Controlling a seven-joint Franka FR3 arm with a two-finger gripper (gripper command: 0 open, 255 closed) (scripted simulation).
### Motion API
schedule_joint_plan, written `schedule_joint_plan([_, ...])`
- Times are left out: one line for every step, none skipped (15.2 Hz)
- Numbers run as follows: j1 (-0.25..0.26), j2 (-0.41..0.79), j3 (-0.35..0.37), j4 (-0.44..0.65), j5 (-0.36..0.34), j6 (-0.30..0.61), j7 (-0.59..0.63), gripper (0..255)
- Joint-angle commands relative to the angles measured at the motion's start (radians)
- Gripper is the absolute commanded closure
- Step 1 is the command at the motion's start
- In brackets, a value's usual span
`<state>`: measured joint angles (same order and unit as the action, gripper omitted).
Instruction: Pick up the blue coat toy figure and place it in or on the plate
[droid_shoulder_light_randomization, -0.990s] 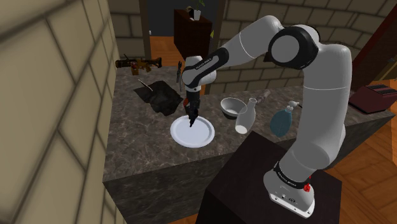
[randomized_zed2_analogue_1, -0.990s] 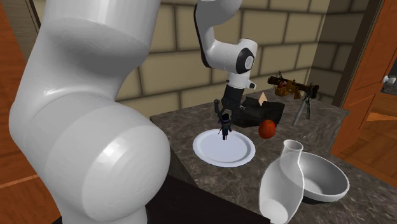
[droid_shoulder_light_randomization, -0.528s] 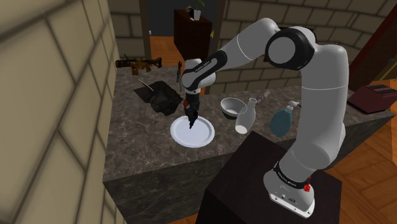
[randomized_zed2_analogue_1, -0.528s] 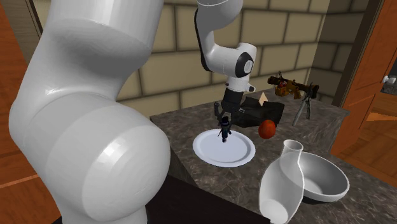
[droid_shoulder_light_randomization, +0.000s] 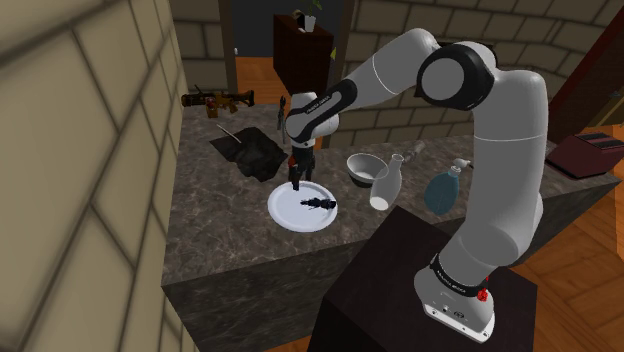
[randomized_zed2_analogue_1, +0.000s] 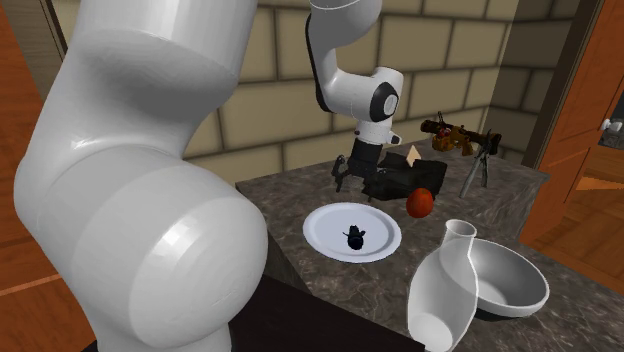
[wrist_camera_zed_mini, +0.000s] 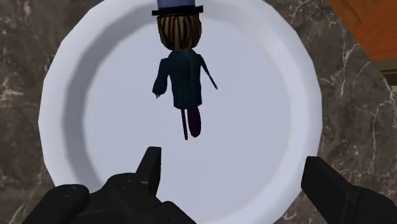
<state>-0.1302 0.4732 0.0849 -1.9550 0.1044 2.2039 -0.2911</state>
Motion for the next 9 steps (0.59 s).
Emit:
schedule_joint_plan([0.0, 0.0, 0.0, 0.0, 0.0, 0.0, 0.0, 0])
schedule_joint_plan([-0.002, -0.016, -0.001, 0.013, -0.001, -0.03, 0.001, 0])
schedule_joint_plan([-0.004, -0.031, -0.002, 0.028, -0.002, -0.059, 0.001, 0])
schedule_joint_plan([-0.006, -0.045, -0.002, 0.044, -0.003, -0.09, 0.002, 0])
schedule_joint_plan([-0.008, -0.055, -0.003, 0.058, -0.004, -0.114, 0.002, 0])
schedule_joint_plan([-0.008, -0.055, -0.003, 0.058, -0.004, -0.114, 0.002, 0])
schedule_joint_plan([-0.008, -0.055, -0.003, 0.058, -0.004, -0.114, 0.002, 0])
schedule_joint_plan([-0.008, -0.055, -0.003, 0.058, -0.004, -0.114, 0.002, 0])
schedule_joint_plan([-0.008, -0.055, -0.003, 0.058, -0.004, -0.114, 0.002, 0])
